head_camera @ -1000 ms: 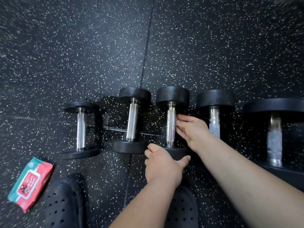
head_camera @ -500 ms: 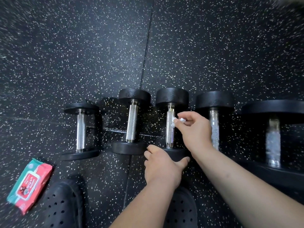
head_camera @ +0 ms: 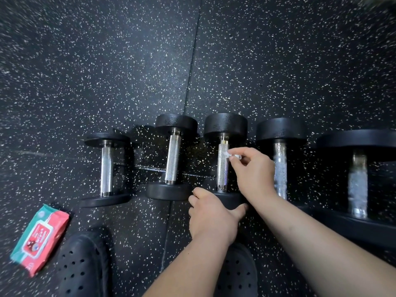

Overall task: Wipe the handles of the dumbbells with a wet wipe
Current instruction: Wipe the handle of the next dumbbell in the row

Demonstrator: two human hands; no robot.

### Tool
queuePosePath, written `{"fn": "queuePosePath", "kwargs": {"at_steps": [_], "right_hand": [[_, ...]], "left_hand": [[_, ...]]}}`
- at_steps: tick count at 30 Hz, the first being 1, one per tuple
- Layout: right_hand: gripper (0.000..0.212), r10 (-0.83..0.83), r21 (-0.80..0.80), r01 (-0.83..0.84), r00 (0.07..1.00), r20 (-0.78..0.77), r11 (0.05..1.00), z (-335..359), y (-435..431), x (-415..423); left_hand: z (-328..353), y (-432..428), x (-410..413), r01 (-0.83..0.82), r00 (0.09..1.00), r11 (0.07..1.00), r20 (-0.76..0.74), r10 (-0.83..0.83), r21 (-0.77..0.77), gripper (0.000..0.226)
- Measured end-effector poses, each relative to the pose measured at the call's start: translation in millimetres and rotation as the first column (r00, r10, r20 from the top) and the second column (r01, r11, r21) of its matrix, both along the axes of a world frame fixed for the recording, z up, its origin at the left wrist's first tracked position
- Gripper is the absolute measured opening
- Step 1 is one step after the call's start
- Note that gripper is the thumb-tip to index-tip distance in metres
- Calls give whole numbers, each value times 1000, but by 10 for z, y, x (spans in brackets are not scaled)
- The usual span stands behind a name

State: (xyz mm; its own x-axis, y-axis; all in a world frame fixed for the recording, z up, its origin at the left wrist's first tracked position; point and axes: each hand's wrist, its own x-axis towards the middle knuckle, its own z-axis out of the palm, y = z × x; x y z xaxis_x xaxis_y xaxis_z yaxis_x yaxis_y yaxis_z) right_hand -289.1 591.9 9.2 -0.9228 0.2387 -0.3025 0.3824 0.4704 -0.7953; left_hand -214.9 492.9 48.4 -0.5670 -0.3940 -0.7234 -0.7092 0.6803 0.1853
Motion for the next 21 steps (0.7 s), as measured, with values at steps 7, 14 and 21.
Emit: {"fn": "queuePosePath", "kwargs": {"at_steps": [7,14,21], "right_hand": [[27,174,122,-160,978,-114,979,36,19,161],[23,185,132,-169,975,-119,977,22,-9,68],[14,-51,-217,59,998,43,974,68,152,-39]], "left_hand": [[-15,-1,4,-8,1000,1000,-4,8,3,103],[-18,-2,-4,-5,1000,1000,4,5,5,103],[-10,5,-9,-2,1000,1000,9,2,-16,108]]}}
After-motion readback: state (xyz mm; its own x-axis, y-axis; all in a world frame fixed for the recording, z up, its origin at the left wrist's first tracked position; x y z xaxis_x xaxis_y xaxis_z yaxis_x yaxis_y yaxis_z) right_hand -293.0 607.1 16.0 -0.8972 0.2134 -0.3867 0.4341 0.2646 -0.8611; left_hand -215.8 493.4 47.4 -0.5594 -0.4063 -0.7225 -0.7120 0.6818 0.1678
